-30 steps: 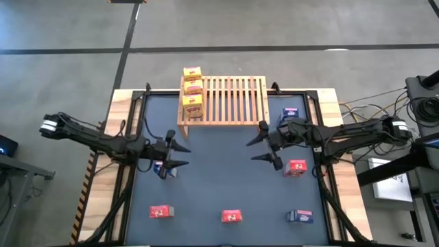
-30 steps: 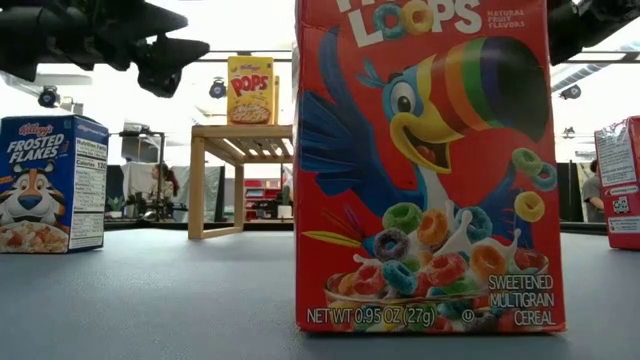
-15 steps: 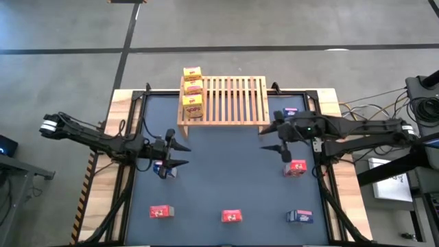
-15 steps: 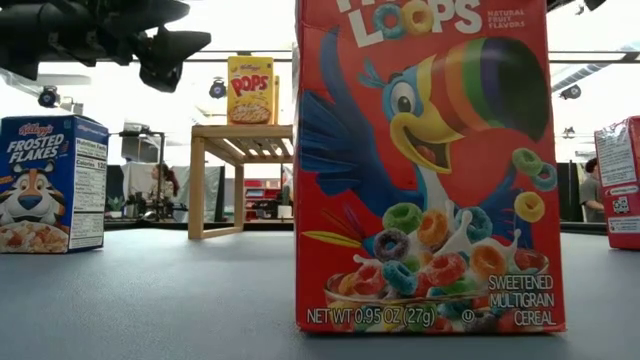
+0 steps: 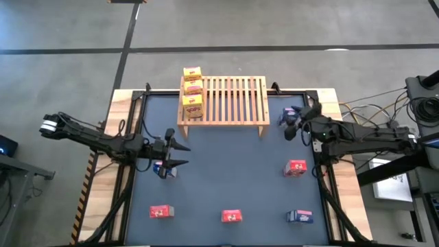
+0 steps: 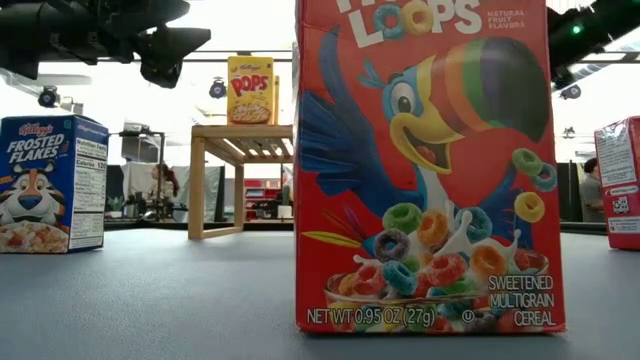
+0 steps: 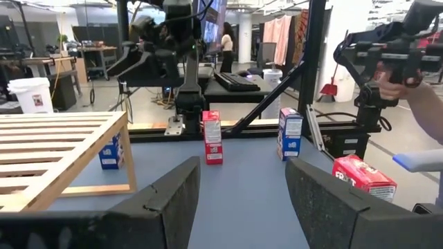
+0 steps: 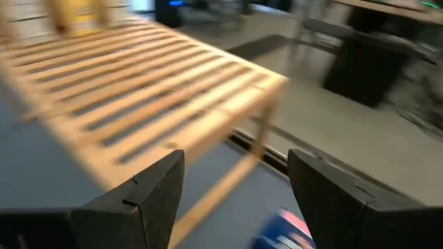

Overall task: Stack cereal on shelf
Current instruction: Put the top right blue cereal box on the shelf

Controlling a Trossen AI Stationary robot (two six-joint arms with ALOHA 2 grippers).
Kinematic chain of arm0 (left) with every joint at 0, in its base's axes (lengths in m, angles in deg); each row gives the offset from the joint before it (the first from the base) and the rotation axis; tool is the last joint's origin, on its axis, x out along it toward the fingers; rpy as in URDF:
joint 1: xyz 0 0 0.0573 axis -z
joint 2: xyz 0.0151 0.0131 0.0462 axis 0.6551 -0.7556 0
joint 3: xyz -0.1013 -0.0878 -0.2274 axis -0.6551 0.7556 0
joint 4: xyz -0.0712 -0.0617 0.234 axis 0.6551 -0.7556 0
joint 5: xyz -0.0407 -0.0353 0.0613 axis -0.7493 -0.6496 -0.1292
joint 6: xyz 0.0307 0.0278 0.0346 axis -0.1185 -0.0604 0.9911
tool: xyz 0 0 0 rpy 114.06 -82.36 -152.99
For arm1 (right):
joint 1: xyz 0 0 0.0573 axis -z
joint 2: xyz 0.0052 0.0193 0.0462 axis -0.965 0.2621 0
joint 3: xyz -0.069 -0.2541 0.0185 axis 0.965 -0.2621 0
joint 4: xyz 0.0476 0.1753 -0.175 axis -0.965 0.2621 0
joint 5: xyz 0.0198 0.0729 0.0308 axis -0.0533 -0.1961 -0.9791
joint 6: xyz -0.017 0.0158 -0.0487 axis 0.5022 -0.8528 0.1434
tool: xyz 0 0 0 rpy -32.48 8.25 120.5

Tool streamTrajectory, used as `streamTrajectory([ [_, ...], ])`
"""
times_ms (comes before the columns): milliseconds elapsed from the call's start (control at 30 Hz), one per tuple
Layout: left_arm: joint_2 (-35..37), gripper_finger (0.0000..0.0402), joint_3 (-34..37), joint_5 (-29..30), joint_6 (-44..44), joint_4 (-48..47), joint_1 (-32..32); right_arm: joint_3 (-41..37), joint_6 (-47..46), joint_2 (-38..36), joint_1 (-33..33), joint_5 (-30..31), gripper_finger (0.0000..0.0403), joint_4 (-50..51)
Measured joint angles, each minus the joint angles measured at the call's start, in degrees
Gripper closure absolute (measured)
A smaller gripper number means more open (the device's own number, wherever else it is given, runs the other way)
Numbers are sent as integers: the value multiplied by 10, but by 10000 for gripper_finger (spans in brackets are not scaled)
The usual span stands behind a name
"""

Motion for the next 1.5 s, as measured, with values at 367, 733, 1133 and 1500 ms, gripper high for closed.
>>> streamTrajectory([
  [367, 0, 205, 0, 0, 0, 6, -1, -31, -97, 17, 27, 94, 155, 28],
  [733, 0, 205, 0, 1, 0, 6, -1, -79, -233, 71, 28, 133, 83, 24],
  [1133, 0, 205, 0, 1, 10, 4, 0, -119, -263, 115, 28, 173, 12, -23],
  [1500, 0, 205, 0, 1, 6, -1, 0, -120, -355, 178, 28, 179, 11, -26],
])
